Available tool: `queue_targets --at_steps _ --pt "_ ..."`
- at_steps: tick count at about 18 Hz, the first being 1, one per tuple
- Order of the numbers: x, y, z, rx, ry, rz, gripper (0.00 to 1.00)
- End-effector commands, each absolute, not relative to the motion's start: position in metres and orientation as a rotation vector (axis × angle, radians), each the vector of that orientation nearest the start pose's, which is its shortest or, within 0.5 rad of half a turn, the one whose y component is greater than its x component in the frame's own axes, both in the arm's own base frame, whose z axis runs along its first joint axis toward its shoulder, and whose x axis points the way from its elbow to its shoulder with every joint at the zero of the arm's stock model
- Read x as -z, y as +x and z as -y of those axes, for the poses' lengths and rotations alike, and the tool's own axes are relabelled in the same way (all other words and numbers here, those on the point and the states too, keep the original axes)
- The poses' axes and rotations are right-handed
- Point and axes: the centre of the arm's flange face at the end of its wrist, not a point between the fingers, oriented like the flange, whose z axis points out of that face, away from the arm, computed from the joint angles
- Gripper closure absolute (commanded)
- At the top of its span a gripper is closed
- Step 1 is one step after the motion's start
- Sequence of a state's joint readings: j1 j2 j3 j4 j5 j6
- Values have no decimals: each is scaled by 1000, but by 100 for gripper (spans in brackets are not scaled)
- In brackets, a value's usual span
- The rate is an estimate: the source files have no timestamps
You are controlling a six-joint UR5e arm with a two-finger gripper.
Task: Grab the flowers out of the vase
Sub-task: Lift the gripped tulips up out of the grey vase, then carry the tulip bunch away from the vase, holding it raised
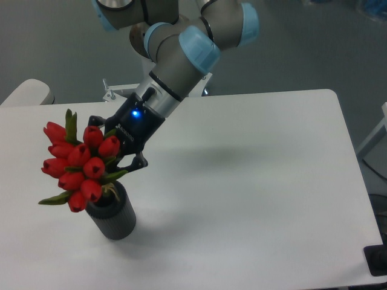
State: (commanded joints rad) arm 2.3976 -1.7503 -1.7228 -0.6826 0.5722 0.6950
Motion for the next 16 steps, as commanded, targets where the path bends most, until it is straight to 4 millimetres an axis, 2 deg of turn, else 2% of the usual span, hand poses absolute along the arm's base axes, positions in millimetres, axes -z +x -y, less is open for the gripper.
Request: queue_targets --at_steps 9,16 --pt "-515 -274 -536 384 -2022 -118 67" --pt "-537 -296 -523 326 -1999 -99 67"
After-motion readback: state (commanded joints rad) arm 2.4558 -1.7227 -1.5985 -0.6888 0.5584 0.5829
